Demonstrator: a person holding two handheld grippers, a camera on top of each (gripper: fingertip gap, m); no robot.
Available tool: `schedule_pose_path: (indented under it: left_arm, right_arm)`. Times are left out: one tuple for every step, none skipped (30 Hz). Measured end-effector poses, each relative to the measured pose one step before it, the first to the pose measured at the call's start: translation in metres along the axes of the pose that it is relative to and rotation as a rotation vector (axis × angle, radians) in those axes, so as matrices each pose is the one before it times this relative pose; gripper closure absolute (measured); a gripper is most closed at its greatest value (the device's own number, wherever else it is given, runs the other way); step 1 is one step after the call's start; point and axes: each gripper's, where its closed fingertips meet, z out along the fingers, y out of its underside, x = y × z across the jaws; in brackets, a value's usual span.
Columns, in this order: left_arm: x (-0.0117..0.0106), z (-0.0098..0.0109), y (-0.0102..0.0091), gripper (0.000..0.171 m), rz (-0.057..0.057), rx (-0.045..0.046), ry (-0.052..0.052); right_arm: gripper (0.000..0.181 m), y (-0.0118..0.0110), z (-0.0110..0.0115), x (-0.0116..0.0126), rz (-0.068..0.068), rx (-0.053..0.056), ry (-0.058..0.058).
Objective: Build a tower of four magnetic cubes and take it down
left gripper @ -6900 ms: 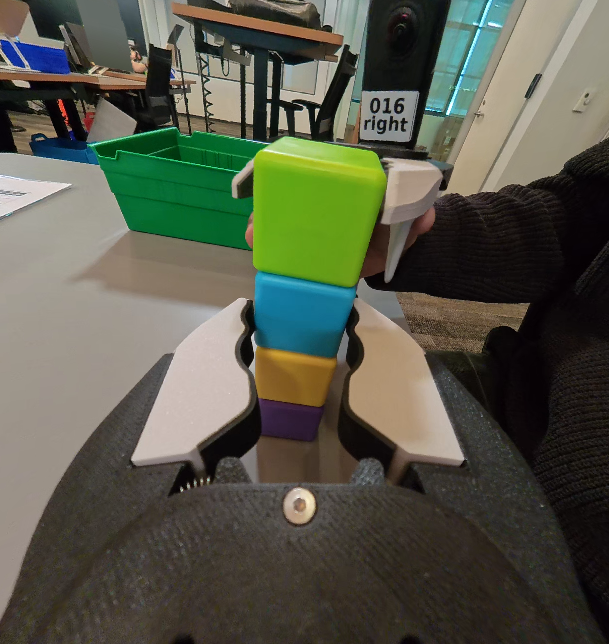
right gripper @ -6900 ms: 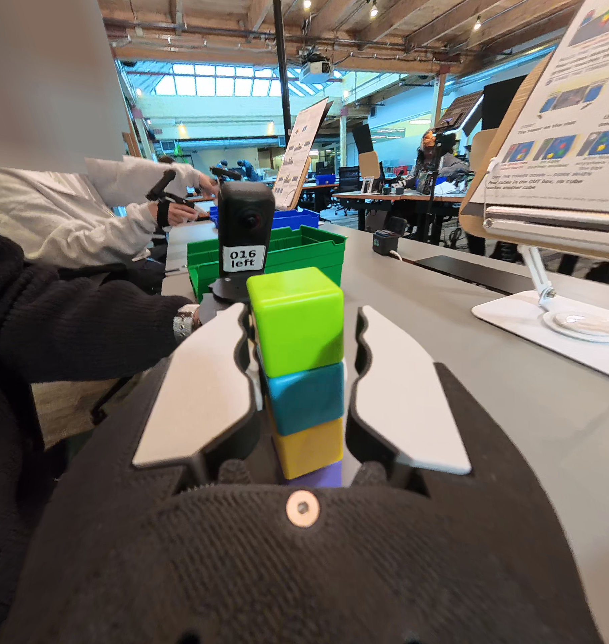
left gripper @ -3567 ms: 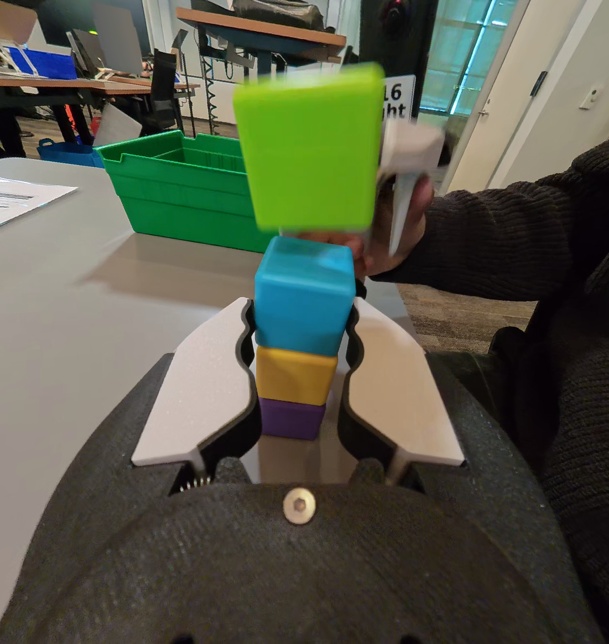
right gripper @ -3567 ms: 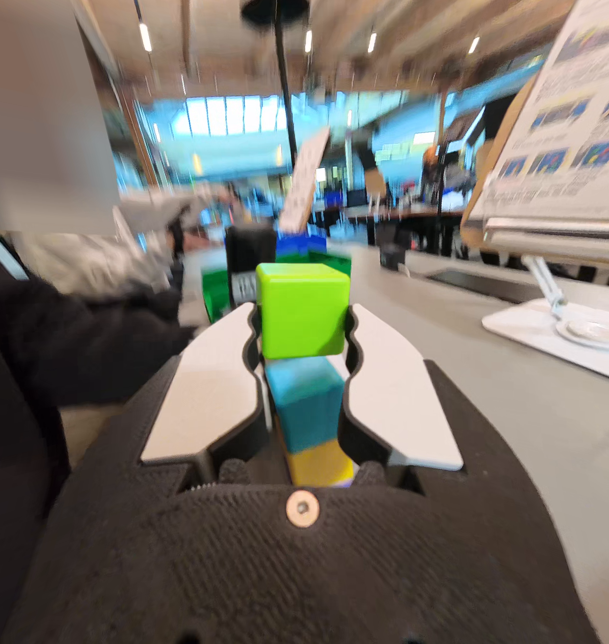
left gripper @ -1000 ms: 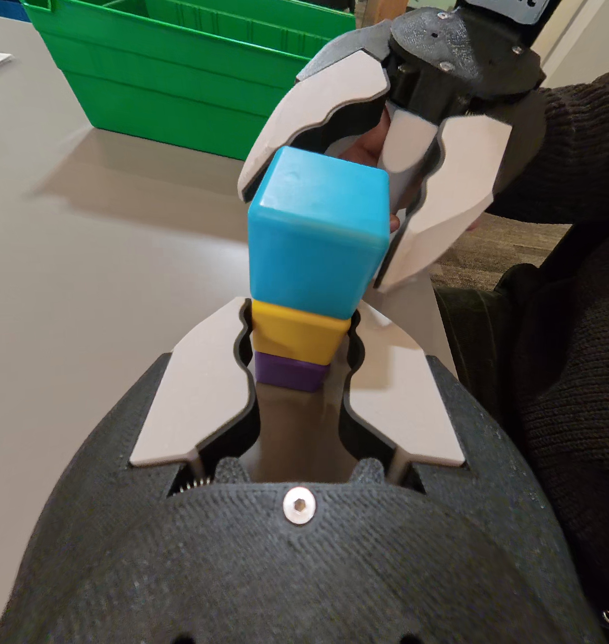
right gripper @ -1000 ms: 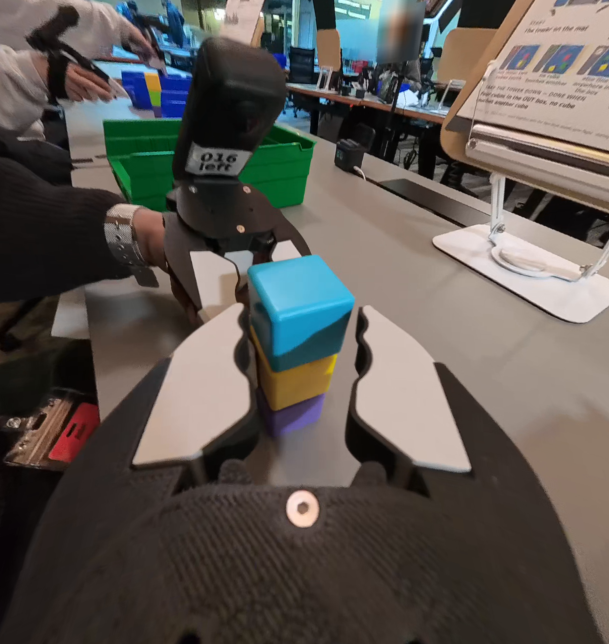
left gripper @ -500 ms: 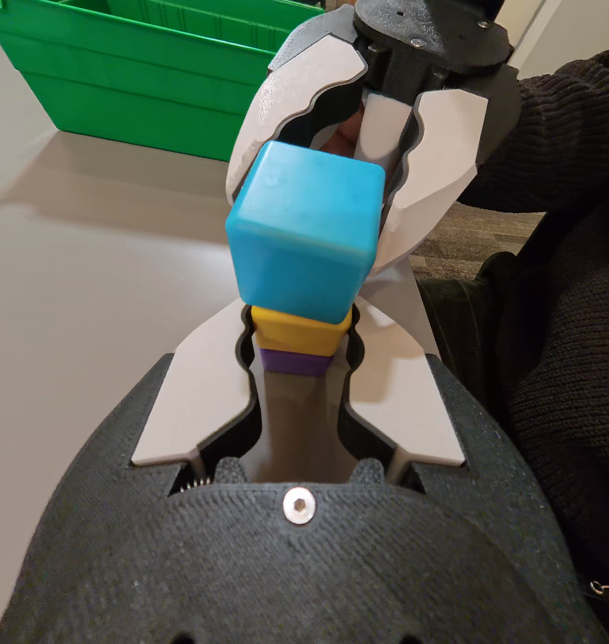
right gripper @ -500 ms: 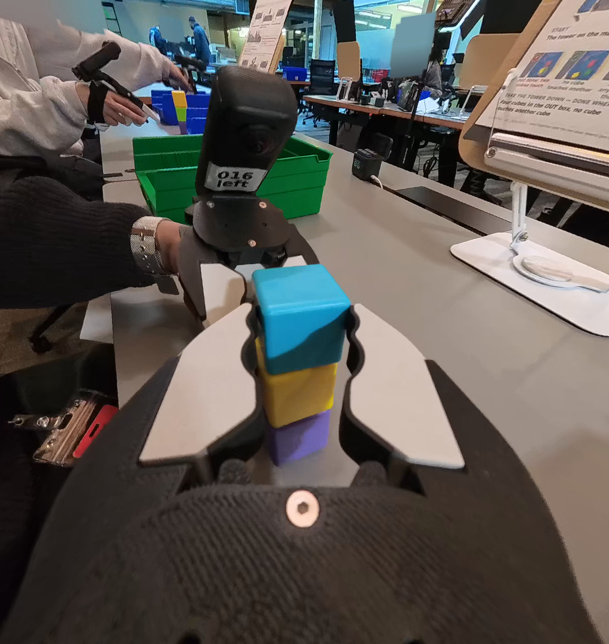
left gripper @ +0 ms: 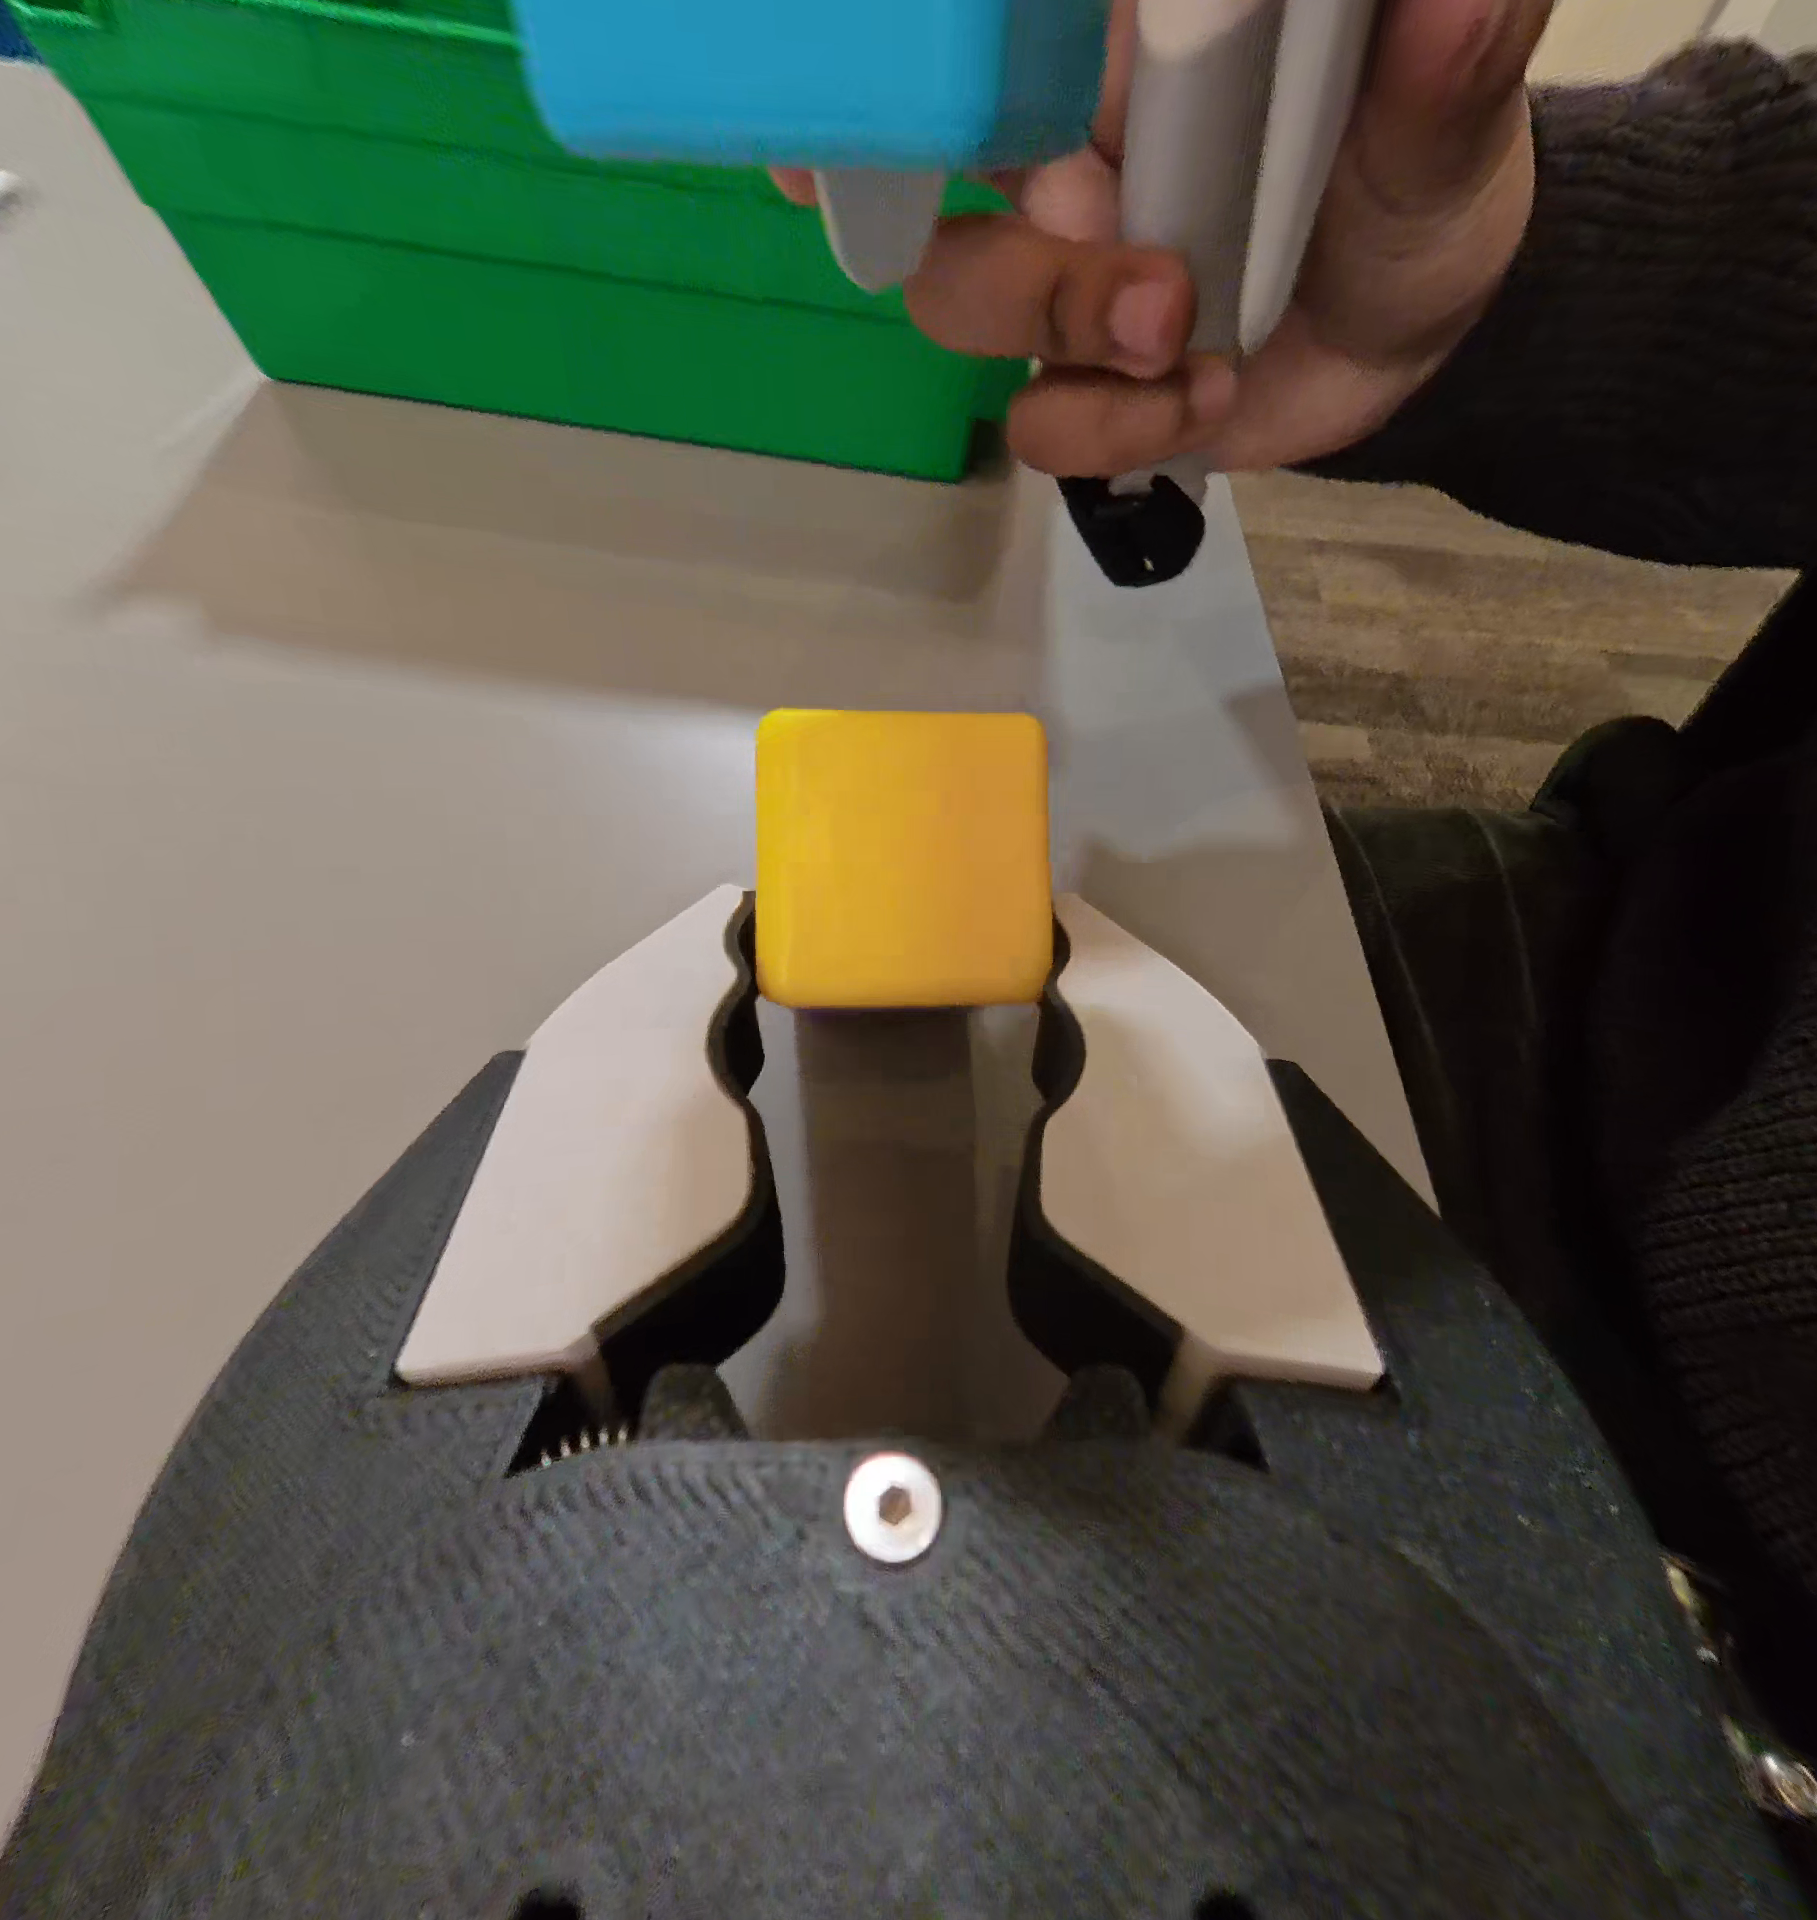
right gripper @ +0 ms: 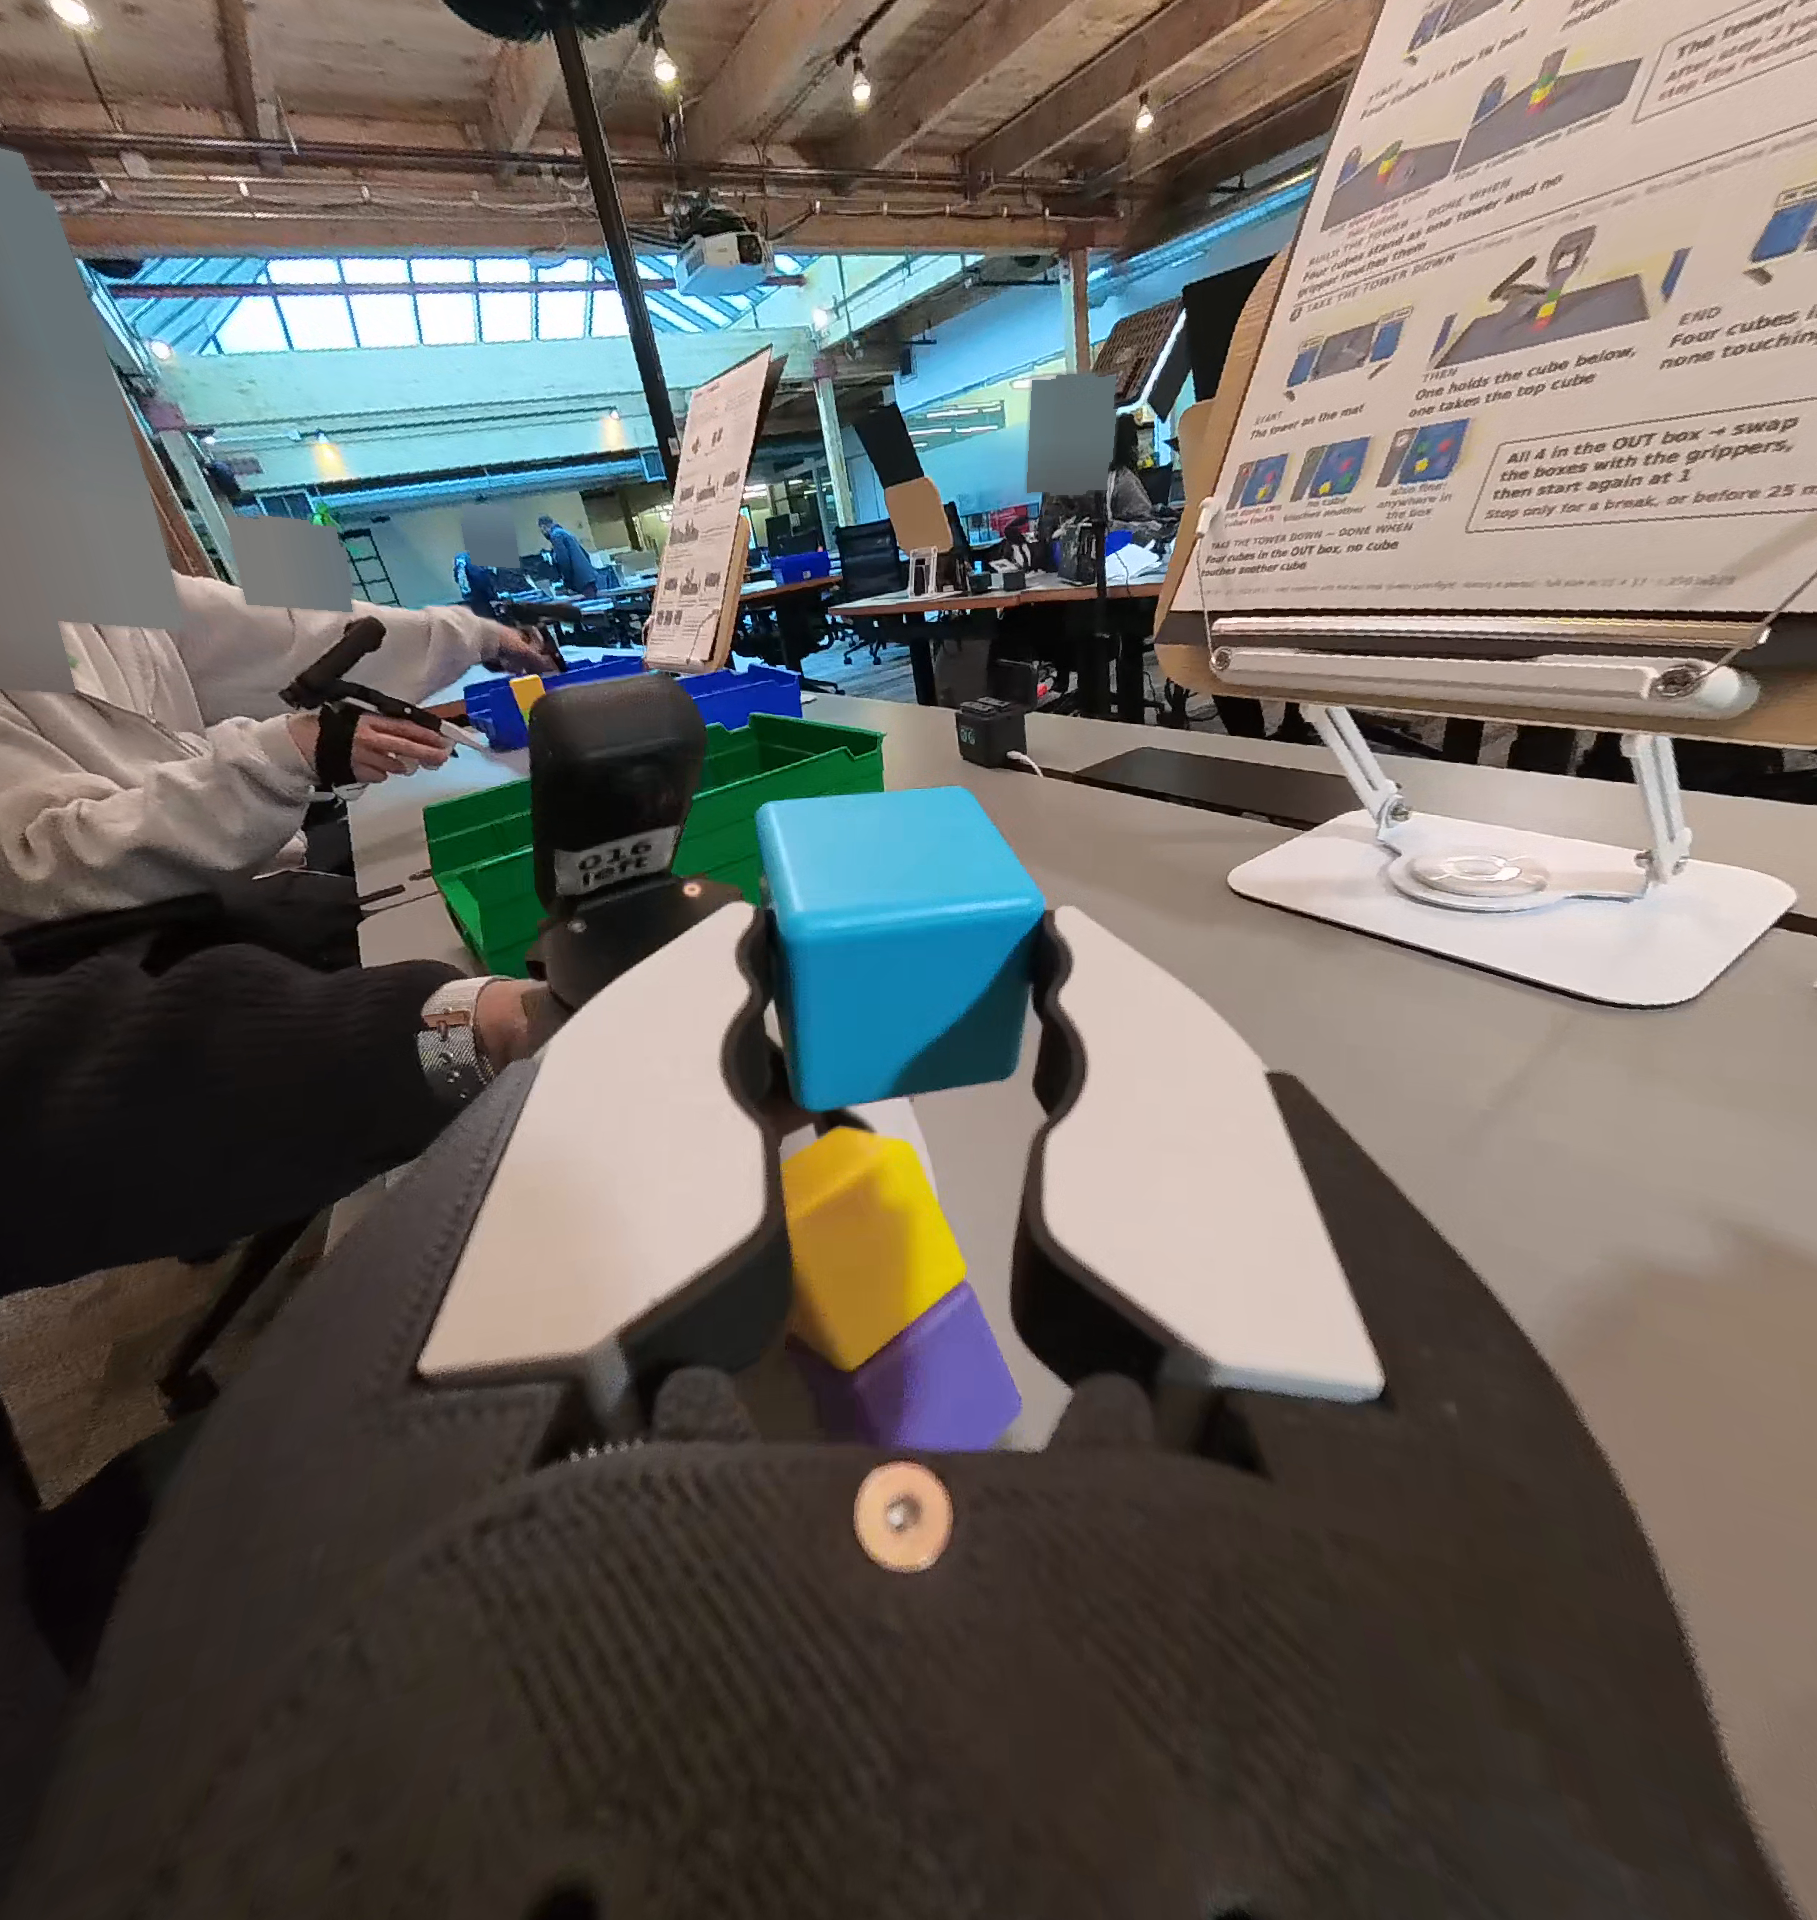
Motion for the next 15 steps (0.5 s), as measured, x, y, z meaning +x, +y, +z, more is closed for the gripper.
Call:
schedule_pose_path:
  left_arm:
    - [-0.00362,-0.00195,-0.00253,0.121,-0.0024,0.02130,-0.0187]
    - [-0.00305,-0.00175,-0.00142,0.121,-0.0030,0.01295,-0.0145]
    - [-0.00272,-0.00132,-0.00014,0.121,-0.0046,0.00427,-0.0111]
    - [-0.00183,-0.00094,0.00044,0.121,-0.0036,0.00018,-0.0068]
    - [-0.00219,-0.00087,0.00010,0.121,-0.0018,0.00125,-0.0113]
    - [-0.00303,-0.00051,-0.00003,0.121,-0.0003,0.00099,-0.0180]
    - [-0.00328,-0.00027,-0.00018,0.121,0.0024,0.00163,-0.0211]
    - [-0.00267,-0.00041,-0.00058,0.121,-0.0002,0.00415,-0.0167]
    - [-0.00158,-0.00029,-0.00032,0.121,-0.0051,0.00314,-0.0081]
    - [-0.00077,-0.00019,-0.00015,0.121,-0.0061,0.00194,-0.0014]
    - [-0.00066,-0.00011,-0.00005,0.121,-0.0031,0.00067,-0.0018]
    - [-0.00039,0.00014,0.00017,0.121,-0.0004,-0.00119,-0.0039]
    - [0.00003,0.00024,0.00015,0.121,0.0041,-0.00114,-0.0026]
    - [0.00021,0.00012,0.00008,0.121,0.0054,-0.00094,-0.0032]
    - [0.00011,0.00009,0.00005,0.121,0.0041,-0.00065,-0.0030]
  right_arm:
    - [0.132,0.00101,0.00049,-0.00054,-0.0040,-0.0054,-0.0004]
    - [0.132,0.00112,0.00047,-0.00032,-0.0118,-0.0085,0.0027]
    - [0.132,0.00069,0.00052,-0.00003,-0.0162,-0.0088,0.0061]
    - [0.132,-0.00010,0.00015,0.00022,-0.0150,-0.0082,0.0065]
    - [0.132,-0.00143,-0.00043,0.00084,-0.0118,-0.0060,0.0082]
    - [0.132,-0.00350,-0.00133,0.00252,-0.0084,-0.0008,0.0146]
    - [0.132,-0.00549,-0.00263,0.00427,-0.0073,0.0039,0.0209]
    - [0.132,-0.00689,-0.00368,0.00600,-0.0071,0.0073,0.0255]
    - [0.132,-0.00747,-0.00459,0.00761,-0.0037,0.0106,0.0311]
    - [0.132,-0.00735,-0.00518,0.00874,0.0006,0.0116,0.0351]
    - [0.132,-0.00623,-0.00544,0.00948,0.0012,0.0083,0.0367]
    - [0.132,-0.00524,-0.00547,0.01028,-0.0038,0.0026,0.0393]
    - [0.132,-0.00467,-0.00562,0.01169,-0.0137,-0.0019,0.0430]
    - [0.132,-0.00420,-0.00534,0.01391,-0.0252,-0.0083,0.0493]
    - [0.132,-0.00276,-0.00495,0.01735,-0.0332,-0.0224,0.0609]
